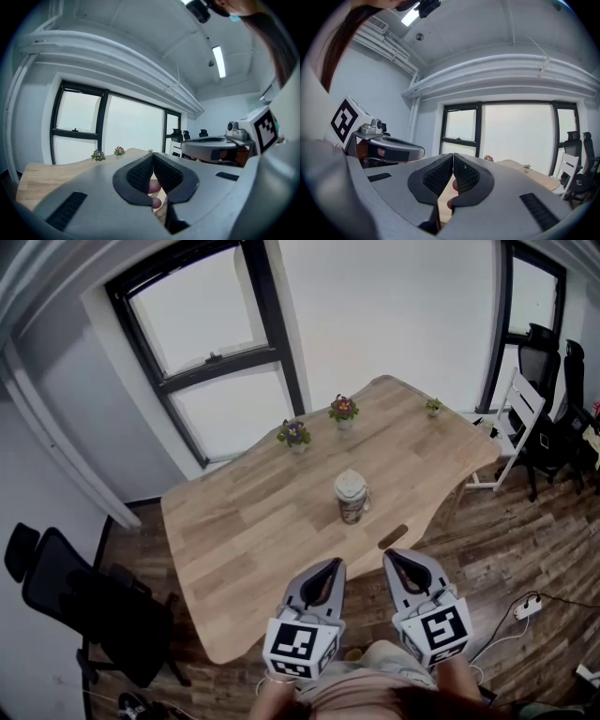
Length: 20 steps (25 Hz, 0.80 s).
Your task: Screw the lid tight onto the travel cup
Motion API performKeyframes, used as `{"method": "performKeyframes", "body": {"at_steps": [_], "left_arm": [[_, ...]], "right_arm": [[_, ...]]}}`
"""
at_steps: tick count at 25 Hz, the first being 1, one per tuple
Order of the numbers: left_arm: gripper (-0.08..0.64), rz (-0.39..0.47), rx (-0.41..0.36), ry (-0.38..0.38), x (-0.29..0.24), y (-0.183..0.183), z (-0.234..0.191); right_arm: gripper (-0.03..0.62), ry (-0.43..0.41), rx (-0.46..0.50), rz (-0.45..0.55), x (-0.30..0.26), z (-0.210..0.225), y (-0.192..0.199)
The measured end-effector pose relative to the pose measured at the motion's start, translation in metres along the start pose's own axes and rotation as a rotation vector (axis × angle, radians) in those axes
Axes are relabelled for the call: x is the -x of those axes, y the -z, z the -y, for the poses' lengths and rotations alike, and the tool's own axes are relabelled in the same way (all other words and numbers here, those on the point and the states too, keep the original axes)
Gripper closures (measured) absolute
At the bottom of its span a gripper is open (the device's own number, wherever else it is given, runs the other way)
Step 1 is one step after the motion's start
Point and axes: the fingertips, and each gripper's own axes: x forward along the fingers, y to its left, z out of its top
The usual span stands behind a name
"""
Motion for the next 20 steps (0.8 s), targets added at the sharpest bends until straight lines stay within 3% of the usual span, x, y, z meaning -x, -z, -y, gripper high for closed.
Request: {"method": "performKeyframes", "body": {"at_steps": [20], "left_arm": [[0.557,-0.050,0.005,0.039,-0.071,0.014,-0.024]], "right_arm": [[0.592,-0.013,-0.048,-0.031,-0.057,0.047,0.013]]}}
